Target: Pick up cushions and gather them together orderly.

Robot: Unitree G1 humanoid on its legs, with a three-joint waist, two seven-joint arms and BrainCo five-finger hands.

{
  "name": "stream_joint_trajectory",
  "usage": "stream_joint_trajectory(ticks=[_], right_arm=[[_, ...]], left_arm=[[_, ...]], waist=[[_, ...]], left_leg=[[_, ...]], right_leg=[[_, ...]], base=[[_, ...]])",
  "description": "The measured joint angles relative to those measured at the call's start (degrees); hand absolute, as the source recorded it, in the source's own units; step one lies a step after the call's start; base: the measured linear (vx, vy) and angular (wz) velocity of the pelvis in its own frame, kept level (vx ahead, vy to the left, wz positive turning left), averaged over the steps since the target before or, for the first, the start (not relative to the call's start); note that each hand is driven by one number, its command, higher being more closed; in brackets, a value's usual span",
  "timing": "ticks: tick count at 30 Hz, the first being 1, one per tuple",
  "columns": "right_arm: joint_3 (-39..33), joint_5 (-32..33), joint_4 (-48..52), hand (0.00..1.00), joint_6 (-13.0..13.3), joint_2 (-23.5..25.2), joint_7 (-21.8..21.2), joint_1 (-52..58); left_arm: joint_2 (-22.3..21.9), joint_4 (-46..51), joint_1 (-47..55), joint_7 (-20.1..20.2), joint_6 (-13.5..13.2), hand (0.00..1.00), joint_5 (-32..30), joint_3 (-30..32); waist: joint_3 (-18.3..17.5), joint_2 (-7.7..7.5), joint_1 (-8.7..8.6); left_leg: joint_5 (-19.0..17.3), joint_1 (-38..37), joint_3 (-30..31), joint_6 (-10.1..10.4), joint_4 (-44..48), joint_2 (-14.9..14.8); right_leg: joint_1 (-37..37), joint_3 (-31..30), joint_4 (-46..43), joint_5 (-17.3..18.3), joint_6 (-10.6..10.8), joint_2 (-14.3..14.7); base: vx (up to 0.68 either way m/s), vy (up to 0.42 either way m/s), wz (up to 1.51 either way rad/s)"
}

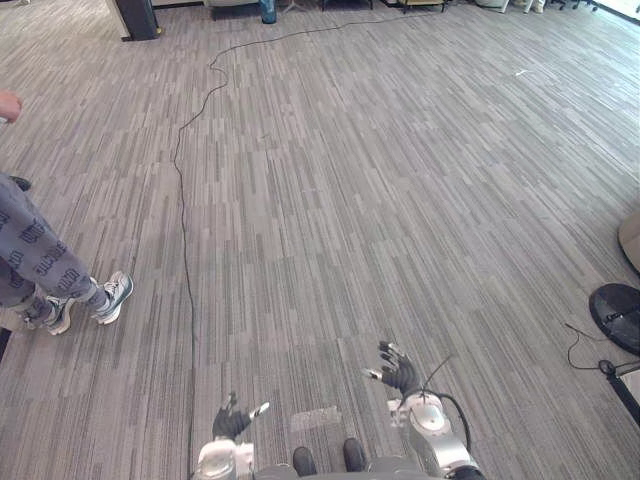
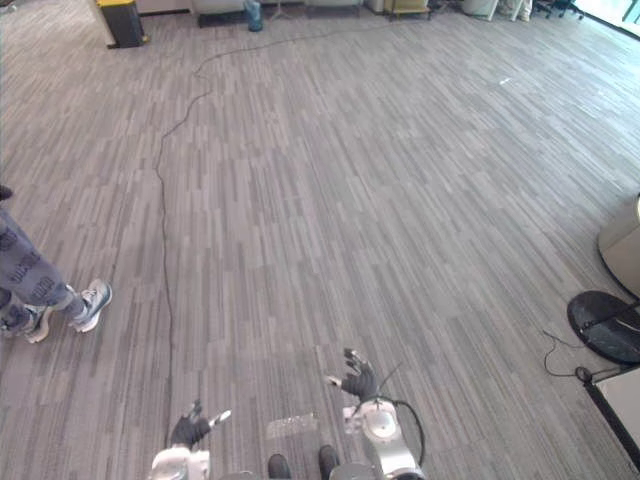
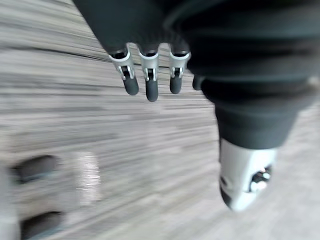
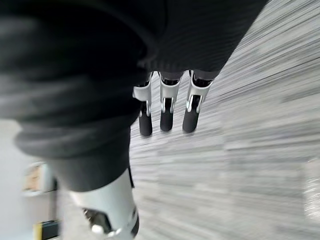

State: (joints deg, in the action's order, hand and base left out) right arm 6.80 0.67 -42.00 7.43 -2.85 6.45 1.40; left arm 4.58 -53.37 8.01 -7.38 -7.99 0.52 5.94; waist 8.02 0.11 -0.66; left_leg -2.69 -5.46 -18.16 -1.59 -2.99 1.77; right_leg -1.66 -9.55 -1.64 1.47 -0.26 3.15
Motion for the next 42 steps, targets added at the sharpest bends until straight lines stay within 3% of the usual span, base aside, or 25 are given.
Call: stream_joint_trajectory(ticks=[5,9,16,28,42], right_arm=[[-3.9,-4.6,-4.4,0.00,-1.5,0.2,0.7,2.0],[-6.4,-4.6,-6.6,0.00,-2.3,0.6,0.9,3.6],[-12.1,-1.0,-11.3,0.00,-2.8,1.1,-0.3,5.0],[-19.7,7.4,-15.1,0.00,-2.9,2.7,-0.9,5.1],[-20.0,8.5,-17.6,0.00,-3.0,2.2,-0.9,3.6]], left_arm=[[0.1,-2.0,-0.3,-0.1,1.0,0.00,-3.2,4.1],[-0.9,-2.3,-0.4,-0.1,1.2,0.00,-3.2,6.2],[-1.8,-2.4,-0.8,-0.1,1.2,0.00,-2.5,6.6],[-3.7,-4.6,-1.8,0.3,1.7,0.00,-1.5,5.8],[-2.6,-5.9,-2.8,0.3,2.4,0.00,-1.8,2.8]], waist=[[0.0,0.01,0.56],[-0.1,-0.07,0.59],[-1.0,-0.90,1.02],[-2.2,-0.85,1.54],[-2.2,-0.85,1.34]], left_leg=[[0.1,-0.8,0.0,0.1,-0.8,0.0],[0.3,-0.8,0.9,-0.2,-1.0,0.2],[1.3,-1.3,4.8,0.1,-3.2,0.9],[1.7,-0.9,8.0,-0.7,-3.3,1.9],[2.0,-0.3,10.6,-1.2,-3.3,2.4]], right_leg=[[-0.5,0.2,0.0,0.3,0.1,0.0],[-0.6,1.6,-0.1,0.7,0.2,-0.2],[-1.8,5.9,0.3,1.9,0.4,-1.1],[-3.3,9.1,2.0,2.5,0.9,-2.1],[-3.5,11.0,2.9,2.6,0.9,-2.4]], base=[[0.00,-0.006,0.00],[0.01,-0.029,0.13],[0.03,-0.014,0.30],[0.02,-0.014,0.16],[-0.01,-0.019,0.07]])
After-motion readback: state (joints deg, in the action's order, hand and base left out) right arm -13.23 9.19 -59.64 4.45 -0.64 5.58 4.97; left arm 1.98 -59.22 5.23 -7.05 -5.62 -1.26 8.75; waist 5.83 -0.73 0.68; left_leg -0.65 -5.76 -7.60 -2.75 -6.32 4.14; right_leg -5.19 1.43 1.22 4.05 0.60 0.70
